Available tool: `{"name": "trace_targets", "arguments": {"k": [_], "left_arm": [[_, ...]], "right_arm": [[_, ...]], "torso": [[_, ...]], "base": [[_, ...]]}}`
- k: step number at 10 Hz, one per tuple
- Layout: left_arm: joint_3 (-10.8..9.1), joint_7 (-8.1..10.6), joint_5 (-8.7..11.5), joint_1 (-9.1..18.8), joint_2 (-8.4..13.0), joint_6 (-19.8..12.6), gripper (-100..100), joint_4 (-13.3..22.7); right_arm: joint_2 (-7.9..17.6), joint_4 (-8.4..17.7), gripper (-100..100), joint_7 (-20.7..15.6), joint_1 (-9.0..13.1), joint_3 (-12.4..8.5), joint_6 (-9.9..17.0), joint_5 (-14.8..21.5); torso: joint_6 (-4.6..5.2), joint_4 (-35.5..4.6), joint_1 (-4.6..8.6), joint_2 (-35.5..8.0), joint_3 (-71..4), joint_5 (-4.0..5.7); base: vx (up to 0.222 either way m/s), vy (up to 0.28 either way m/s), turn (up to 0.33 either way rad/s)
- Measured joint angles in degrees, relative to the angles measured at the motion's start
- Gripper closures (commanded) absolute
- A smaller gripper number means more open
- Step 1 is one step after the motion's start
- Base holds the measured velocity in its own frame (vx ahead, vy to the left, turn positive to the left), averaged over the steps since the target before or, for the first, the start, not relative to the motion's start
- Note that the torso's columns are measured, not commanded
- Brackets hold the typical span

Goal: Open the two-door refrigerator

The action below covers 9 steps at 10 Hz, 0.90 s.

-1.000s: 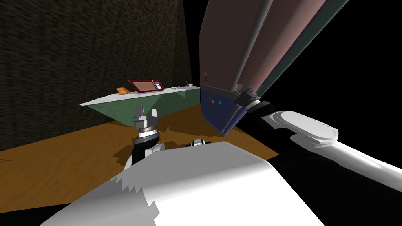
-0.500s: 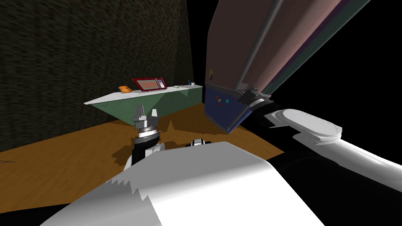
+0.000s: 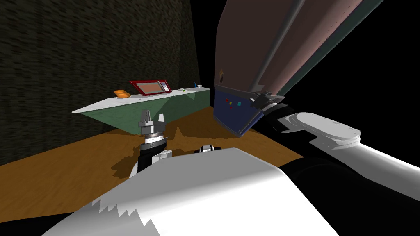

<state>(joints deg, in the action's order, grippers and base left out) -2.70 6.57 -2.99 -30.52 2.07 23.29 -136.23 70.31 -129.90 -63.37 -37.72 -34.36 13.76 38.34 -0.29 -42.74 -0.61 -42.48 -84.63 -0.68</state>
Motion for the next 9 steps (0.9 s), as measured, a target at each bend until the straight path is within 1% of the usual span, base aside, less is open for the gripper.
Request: {"name": "trace_targets", "arguments": {"k": [2, 3, 5, 6, 7, 8, 9], "left_arm": [[0.0, 0.0, 0.0, 0.0, 0.0, 0.0, 0, 0.0], [0.0, 0.0, 0.0, 0.0, 0.0, 0.0, 0, 0.0], [-0.01, 0.0, 0.0, 0.01, 0.01, 0.0, 0, 0.0], [0.0, 0.0, 0.0, 0.0, 0.01, 0.0, 0, 0.0], [-0.01, 0.0, 0.0, 0.01, 0.01, 0.0, 0, 0.0], [-0.01, 0.0, 0.0, 0.01, 0.01, 0.0, 0, 0.0], [0.0, 0.0, 0.0, 0.01, 0.01, 0.0, 0, 0.0]], "right_arm": [[0.85, 1.7, -100, 0.13, -0.01, -0.85, 0.16, -0.58], [1.07, 2.18, -100, 0.05, 0.33, -0.57, 0.52, -0.53], [1.88, 2.2, -100, 0.12, -0.6, -1.65, 1.01, -1.39], [1.99, 3.01, -100, 0.22, -0.83, -2.54, 0.63, -1.61], [1.88, 3.24, -100, 0.24, -1.14, -2.32, 0.43, -1.66], [1.79, 3.29, 100, 0.23, -1.51, -1.84, 0.26, -1.71], [1.77, 3.31, 100, 0.23, -1.55, -1.78, 0.22, -1.71]], "torso": [[0.0, 0.0, -0.08, 0.05, -0.02, -0.02], [0.02, 0.02, -0.15, 0.06, -0.02, -0.04], [0.0, 0.0, -0.01, 0.06, -0.04, -0.03], [0.11, -0.01, -0.11, 0.04, 0.0, -0.01], [0.09, 0.02, -0.02, -0.06, 0.09, 0.05], [0.13, -0.02, 0.08, -0.13, 0.14, 0.08], [0.21, 0.19, 0.23, -0.06, 0.17, 0.34]], "base": [[0.014, 0.097, -0.062], [0.005, 0.057, -0.02], [0.007, 0.046, -0.042], [0.005, 0.037, -0.043], [-0.007, 0.006, -0.014], [0.0, 0.0, 0.0], [0.055, 0.156, -0.037]]}}
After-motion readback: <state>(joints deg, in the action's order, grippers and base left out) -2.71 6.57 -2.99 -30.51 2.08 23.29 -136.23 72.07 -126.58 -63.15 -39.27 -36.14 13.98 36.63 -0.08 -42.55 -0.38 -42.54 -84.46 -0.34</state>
